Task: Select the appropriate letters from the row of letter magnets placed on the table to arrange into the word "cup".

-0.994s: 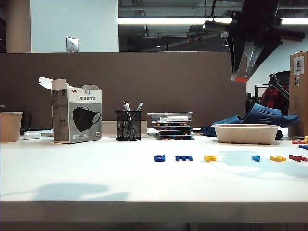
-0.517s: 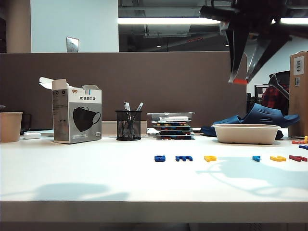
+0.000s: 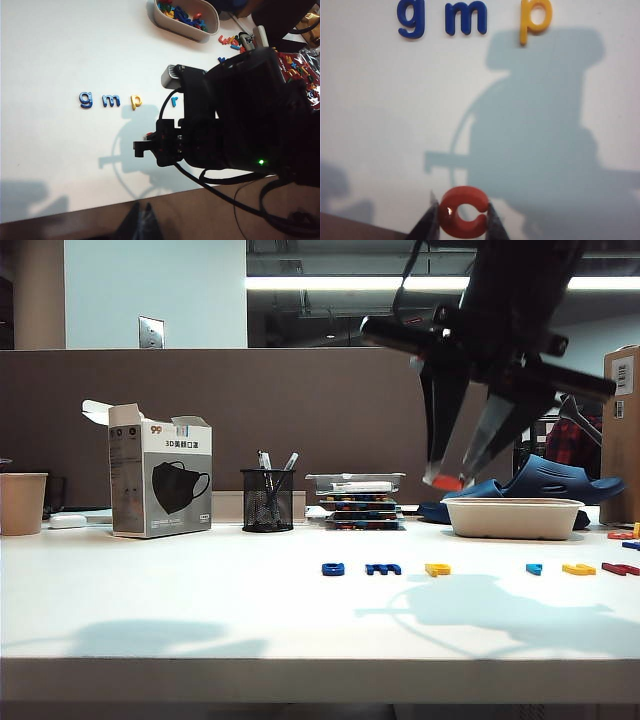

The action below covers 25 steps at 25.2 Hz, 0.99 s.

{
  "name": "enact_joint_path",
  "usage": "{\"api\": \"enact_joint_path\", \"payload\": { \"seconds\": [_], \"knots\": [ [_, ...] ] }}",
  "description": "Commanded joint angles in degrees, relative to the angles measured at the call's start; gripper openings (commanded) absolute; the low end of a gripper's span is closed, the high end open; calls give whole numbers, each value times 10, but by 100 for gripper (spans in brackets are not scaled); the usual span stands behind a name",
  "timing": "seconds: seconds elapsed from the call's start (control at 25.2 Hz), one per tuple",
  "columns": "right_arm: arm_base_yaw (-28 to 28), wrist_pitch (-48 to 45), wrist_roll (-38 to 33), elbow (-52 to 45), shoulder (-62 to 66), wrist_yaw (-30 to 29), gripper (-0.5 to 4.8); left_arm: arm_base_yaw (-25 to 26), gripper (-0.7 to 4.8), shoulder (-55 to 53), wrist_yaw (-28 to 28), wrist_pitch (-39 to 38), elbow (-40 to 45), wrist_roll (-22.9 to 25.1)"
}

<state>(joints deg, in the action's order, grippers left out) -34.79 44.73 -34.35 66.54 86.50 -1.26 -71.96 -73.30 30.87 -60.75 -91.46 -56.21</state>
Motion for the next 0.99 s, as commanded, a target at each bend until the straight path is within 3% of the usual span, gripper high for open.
{"api": "enact_joint_path", "payload": {
  "seconds": [0.04,0.48,0.99],
  "knots": [
    [-1,-22,-3,-10,15,0,89,0,-5,1,4,0,-2,3],
    [-2,-37,15,-9,121,-4,89,0,-5,1,4,0,-2,3],
    [-1,-39,33,-10,129,-4,89,0,-5,1,4,0,-2,3]
  ]
}}
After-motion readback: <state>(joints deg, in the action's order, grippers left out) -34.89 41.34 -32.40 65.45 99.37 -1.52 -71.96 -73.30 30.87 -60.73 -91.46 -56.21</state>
